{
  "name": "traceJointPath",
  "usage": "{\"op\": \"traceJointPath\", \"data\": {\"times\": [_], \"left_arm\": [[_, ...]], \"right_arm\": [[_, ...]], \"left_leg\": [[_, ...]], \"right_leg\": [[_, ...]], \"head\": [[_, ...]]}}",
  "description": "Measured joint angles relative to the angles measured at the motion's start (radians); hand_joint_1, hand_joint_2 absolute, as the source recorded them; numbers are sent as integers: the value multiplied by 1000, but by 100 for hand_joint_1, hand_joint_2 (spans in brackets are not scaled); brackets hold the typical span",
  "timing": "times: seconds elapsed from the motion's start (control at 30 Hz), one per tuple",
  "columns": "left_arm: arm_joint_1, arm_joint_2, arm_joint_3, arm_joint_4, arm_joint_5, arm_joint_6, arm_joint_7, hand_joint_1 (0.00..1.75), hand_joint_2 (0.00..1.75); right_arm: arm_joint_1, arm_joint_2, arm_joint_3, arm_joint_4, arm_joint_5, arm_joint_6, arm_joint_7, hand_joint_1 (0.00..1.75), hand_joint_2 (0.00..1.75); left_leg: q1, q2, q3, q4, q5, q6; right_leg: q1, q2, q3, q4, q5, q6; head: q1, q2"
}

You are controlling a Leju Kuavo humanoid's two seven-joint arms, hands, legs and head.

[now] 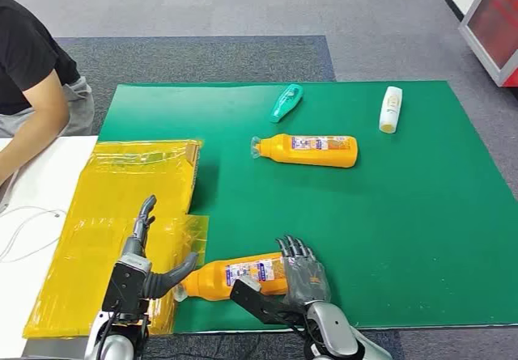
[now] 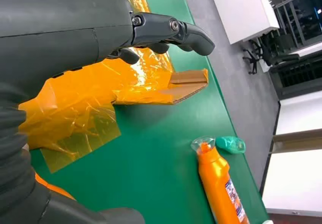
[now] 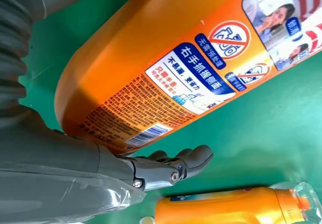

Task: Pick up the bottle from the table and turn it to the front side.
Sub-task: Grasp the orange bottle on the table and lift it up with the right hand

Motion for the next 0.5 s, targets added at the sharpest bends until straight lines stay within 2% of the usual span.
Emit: {"op": "traceJointPath", "data": {"times": [0.13, 0.2, 0.23, 0.3, 0.33, 0.37, 0.5], "left_arm": [[0, 0, 0, 0, -3, 0, -2, 0, 175], [0, 0, 0, 0, -6, 2, -2, 0, 175], [0, 0, 0, 0, -7, 3, -3, 0, 175], [0, 1, 0, 0, -12, 5, -4, 0, 175], [0, 1, 1, 0, -14, 5, -4, 0, 175], [0, 2, 1, 0, -16, 5, -4, 0, 175], [-1, 2, 1, 1, -25, -1, -4, 0, 175]], "right_arm": [[-3, -1, 2, 1, 8, -14, 0, 175, 175], [-6, -2, 2, 3, 14, -22, 0, 167, 175], [-8, -3, 2, 4, 18, -24, 0, 138, 175], [-11, -4, 3, 5, 33, -29, 0, 52, 175], [-12, -5, 4, 7, 44, -31, 0, 15, 175], [-13, -6, 6, 8, 58, -33, 0, 0, 175], [-35, -13, 23, 13, 128, -37, 0, 0, 175]], "left_leg": [[0, 0, 0, 0, 0, 0], [0, 0, 0, 0, 0, 0], [0, 0, 0, 0, 0, 0], [0, 0, 0, 0, 0, 0], [0, 0, 0, 0, 0, 0], [0, 0, 0, 0, 0, 0], [0, 0, 0, 0, 1, -1]], "right_leg": [[0, 0, 0, 0, 0, 0], [0, 0, 0, 0, 0, 0], [0, 0, 0, 0, 0, 0], [0, 0, 0, 0, 0, 0], [0, 0, 0, 0, 0, 0], [0, 0, 0, 0, 0, 0], [0, 0, 0, 0, 1, 0]], "head": [[0, 0], [0, 0], [0, 0], [0, 0], [0, 0], [0, 0], [0, 0]]}}
